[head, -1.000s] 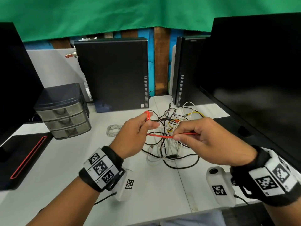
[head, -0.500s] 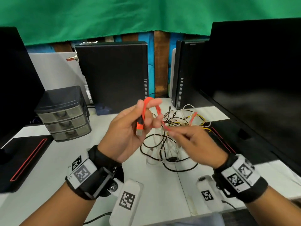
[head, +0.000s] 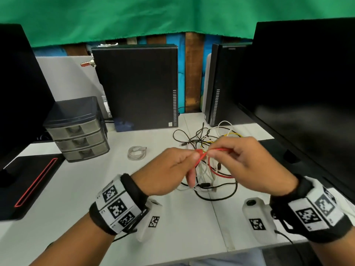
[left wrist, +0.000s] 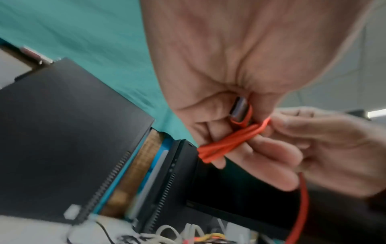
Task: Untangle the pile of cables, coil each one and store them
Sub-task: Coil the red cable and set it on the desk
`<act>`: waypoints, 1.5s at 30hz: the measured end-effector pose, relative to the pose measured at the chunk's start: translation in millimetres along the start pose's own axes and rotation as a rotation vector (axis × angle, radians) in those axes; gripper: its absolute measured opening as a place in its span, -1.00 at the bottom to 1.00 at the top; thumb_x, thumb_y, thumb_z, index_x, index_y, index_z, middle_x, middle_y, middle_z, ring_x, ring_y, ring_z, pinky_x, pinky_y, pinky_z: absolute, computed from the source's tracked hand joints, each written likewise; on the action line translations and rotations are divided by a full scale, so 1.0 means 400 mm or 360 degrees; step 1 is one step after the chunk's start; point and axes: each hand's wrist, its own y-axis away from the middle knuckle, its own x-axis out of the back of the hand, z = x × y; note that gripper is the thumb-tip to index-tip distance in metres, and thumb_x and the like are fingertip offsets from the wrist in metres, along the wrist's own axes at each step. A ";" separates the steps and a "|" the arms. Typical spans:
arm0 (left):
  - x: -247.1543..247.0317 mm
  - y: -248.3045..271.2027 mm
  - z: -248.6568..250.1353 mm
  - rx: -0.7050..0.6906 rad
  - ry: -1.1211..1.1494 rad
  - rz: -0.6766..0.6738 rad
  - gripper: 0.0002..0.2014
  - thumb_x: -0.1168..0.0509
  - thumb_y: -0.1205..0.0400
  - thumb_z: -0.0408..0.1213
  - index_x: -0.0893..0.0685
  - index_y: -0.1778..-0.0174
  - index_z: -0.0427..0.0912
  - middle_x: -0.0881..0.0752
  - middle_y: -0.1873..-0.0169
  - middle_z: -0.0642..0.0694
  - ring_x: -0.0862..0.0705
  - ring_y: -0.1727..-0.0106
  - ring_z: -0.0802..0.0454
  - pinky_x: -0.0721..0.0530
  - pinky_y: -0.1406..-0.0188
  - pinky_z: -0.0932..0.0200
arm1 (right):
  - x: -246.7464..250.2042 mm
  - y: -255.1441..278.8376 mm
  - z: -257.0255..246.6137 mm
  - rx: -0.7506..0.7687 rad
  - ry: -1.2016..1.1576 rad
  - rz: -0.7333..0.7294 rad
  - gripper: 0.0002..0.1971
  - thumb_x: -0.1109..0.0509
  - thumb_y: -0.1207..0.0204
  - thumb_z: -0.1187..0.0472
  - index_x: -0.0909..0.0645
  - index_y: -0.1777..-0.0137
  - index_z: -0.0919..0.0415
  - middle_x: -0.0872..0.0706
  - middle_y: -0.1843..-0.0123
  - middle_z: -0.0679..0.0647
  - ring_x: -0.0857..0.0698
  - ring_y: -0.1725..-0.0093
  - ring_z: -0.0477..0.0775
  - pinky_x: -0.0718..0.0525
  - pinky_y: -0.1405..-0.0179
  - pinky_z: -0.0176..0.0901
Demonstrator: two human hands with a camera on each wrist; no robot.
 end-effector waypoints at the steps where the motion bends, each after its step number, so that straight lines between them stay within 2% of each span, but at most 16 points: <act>1: 0.001 0.001 0.015 0.0012 0.0209 -0.0075 -0.40 0.03 -0.82 0.02 -0.79 0.01 -0.36 -0.81 0.39 0.01 -0.77 0.13 -0.03 -0.65 -0.29 0.02 | 0.004 -0.004 0.005 -0.0017 -0.0117 0.0080 -0.88 -0.41 -0.67 0.05 -0.79 0.03 -0.04 -0.79 0.27 0.05 -0.74 0.27 0.08 -0.72 0.20 0.09; 3: 0.021 0.005 0.040 -0.0050 0.0651 -0.0113 -0.51 0.02 -0.81 -0.09 -0.75 -0.21 -0.32 -0.73 0.50 0.02 -0.75 0.26 0.08 -0.62 -0.37 0.03 | 0.003 -0.011 0.017 -0.0015 -0.0281 0.0236 -0.84 -0.39 -0.65 0.15 -0.83 -0.04 0.06 -0.83 0.18 -0.07 -0.78 0.18 -0.03 -0.71 0.15 -0.19; 6: 0.057 0.019 0.061 -0.0165 0.1133 -0.0113 -0.58 -0.06 -0.75 -0.15 -0.75 -0.26 -0.28 -0.54 0.57 -0.01 -0.62 0.51 0.07 -0.65 -0.27 0.08 | -0.021 -0.014 0.027 -0.0050 -0.0348 0.0268 -0.72 -0.29 -0.68 0.10 -0.81 -0.20 0.10 -0.77 0.27 -0.24 -0.64 0.33 -0.22 -0.51 0.26 -0.48; 11: 0.059 0.022 0.074 -0.0273 0.1748 0.0044 -0.53 -0.07 -0.75 -0.15 -0.66 -0.34 -0.43 -0.53 0.54 0.04 -0.64 0.47 0.13 -0.68 -0.29 0.10 | -0.056 -0.008 0.036 -0.0116 -0.0245 0.0222 -0.72 -0.28 -0.74 0.14 -0.76 -0.32 0.08 -0.56 0.49 -0.28 -0.49 0.48 -0.24 -0.39 0.38 -0.51; 15: 0.054 0.002 0.075 -0.0207 0.1992 0.0429 -0.54 -0.10 -0.72 -0.16 -0.69 -0.32 -0.41 -0.68 0.41 -0.03 -0.79 0.22 0.06 -0.72 -0.23 0.13 | -0.119 0.013 0.030 -0.0084 -0.0119 -0.0095 -0.69 -0.23 -0.77 0.01 -0.66 -0.44 -0.12 -0.70 0.36 -0.07 -0.62 0.41 -0.10 -0.65 0.28 -0.19; 17: 0.049 -0.002 0.069 -0.0159 0.1885 0.0577 -0.56 -0.11 -0.68 -0.16 -0.69 -0.31 -0.34 -0.78 0.27 -0.07 -0.83 -0.01 -0.02 -0.71 -0.26 0.11 | -0.136 0.020 0.025 -0.0039 -0.0053 -0.0191 -0.65 -0.20 -0.79 0.06 -0.60 -0.51 -0.11 -0.49 0.44 -0.02 -0.46 0.45 -0.08 -0.46 0.37 -0.28; 20: 0.037 -0.006 0.065 -0.0110 0.1380 0.0725 -0.62 -0.09 -0.69 -0.11 -0.82 -0.14 -0.04 -0.86 0.05 -0.04 -0.73 -0.33 -0.04 -0.57 -0.43 0.09 | -0.123 0.024 0.010 0.0027 0.0091 -0.0237 -0.66 -0.19 -0.79 0.07 -0.56 -0.51 -0.09 -0.52 0.43 -0.17 -0.51 0.40 -0.12 -0.48 0.31 -0.31; 23: 0.019 -0.012 0.051 -0.0108 0.0582 0.0887 -0.68 -0.05 -0.82 -0.19 -0.69 -0.32 -0.07 -0.82 -0.05 0.27 -0.70 -0.22 0.30 -0.62 -0.09 0.42 | -0.108 0.024 0.004 0.0054 0.0228 -0.0271 -0.76 -0.22 -0.77 0.08 -0.60 -0.35 -0.03 -0.57 0.40 -0.16 -0.49 0.39 -0.12 -0.54 0.27 -0.14; 25: 0.005 -0.011 0.033 -0.0192 -0.0019 0.0964 -0.73 -0.05 -0.84 -0.23 -0.66 -0.26 -0.11 -0.71 -0.02 0.56 -0.66 -0.09 0.44 -0.56 0.07 0.48 | -0.098 0.019 0.012 0.0031 0.0292 -0.0221 -0.82 -0.27 -0.73 0.11 -0.63 -0.25 -0.01 -0.52 0.46 -0.21 -0.47 0.42 -0.17 -0.45 0.32 -0.23; 27: -0.004 -0.012 0.021 -0.0191 -0.0482 0.0918 -0.79 -0.06 -0.84 -0.25 -0.54 -0.30 -0.14 -0.73 -0.05 0.37 -0.71 -0.05 0.26 -0.65 0.03 0.33 | -0.082 0.012 0.021 -0.0007 0.0368 -0.0146 -0.90 -0.30 -0.72 0.12 -0.65 -0.09 -0.03 -0.48 0.48 -0.23 -0.48 0.42 -0.20 -0.43 0.35 -0.26; 29: -0.006 -0.015 0.021 -0.0027 -0.0865 0.0797 -0.81 -0.11 -0.80 -0.34 -0.51 -0.30 -0.19 -0.72 -0.14 -0.02 -0.69 -0.09 0.04 -0.71 -0.11 0.09 | -0.058 0.004 0.037 -0.0052 0.0474 -0.0088 -0.86 -0.30 -0.73 0.08 -0.64 0.05 0.01 -0.53 0.45 -0.18 -0.51 0.40 -0.11 -0.53 0.32 -0.08; 31: -0.001 -0.018 0.026 0.0154 -0.1097 0.0698 -0.82 -0.14 -0.79 -0.34 -0.51 -0.29 -0.19 -0.67 -0.14 -0.13 -0.59 -0.09 0.00 -0.63 -0.15 0.14 | -0.031 -0.002 0.052 -0.0086 0.0612 -0.0018 -0.84 -0.33 -0.71 0.07 -0.69 0.07 0.03 -0.56 0.41 -0.19 -0.54 0.37 -0.11 -0.56 0.29 -0.04; 33: 0.008 -0.015 0.027 0.0181 -0.1216 0.0625 -0.83 -0.13 -0.81 -0.17 -0.50 -0.25 -0.11 -0.61 -0.02 -0.05 -0.54 -0.05 0.02 -0.58 -0.16 0.13 | -0.005 -0.007 0.065 -0.0112 0.0719 0.0072 -0.87 -0.37 -0.67 0.07 -0.75 0.04 -0.01 -0.64 0.30 -0.18 -0.61 0.27 -0.06 -0.58 0.24 -0.05; 37: 0.018 -0.007 0.018 0.0241 -0.1359 0.0358 -0.71 -0.08 -0.74 0.19 -0.37 -0.09 0.05 -0.45 0.26 0.14 -0.46 0.12 0.08 -0.46 0.11 0.17 | 0.036 -0.012 0.071 -0.0135 0.0852 0.0277 -0.84 -0.40 -0.61 0.05 -0.82 -0.03 -0.01 -0.61 0.22 -0.16 -0.59 0.18 -0.03 -0.55 0.21 -0.10; 42: 0.020 -0.011 -0.032 0.0152 -0.0955 0.0091 -0.56 -0.03 -0.79 0.11 -0.53 0.24 -0.11 -0.50 0.48 0.02 -0.54 0.38 -0.02 -0.56 0.27 -0.01 | 0.075 -0.008 0.062 -0.0240 0.0762 0.0296 -0.73 -0.39 -0.57 -0.06 -0.81 -0.17 -0.06 -0.69 0.16 -0.17 -0.66 0.19 -0.04 -0.71 0.16 0.04; 45: 0.027 -0.015 -0.056 0.0324 -0.0552 0.0127 -0.47 -0.06 -0.79 0.07 -0.68 0.31 -0.20 -0.50 0.58 0.07 -0.52 0.49 0.17 -0.53 0.30 0.14 | 0.072 -0.002 0.037 -0.0078 0.0769 0.0423 -0.60 -0.43 -0.57 -0.10 -0.72 -0.33 0.05 -0.70 -0.02 -0.10 -0.64 -0.01 0.00 -0.69 -0.03 0.08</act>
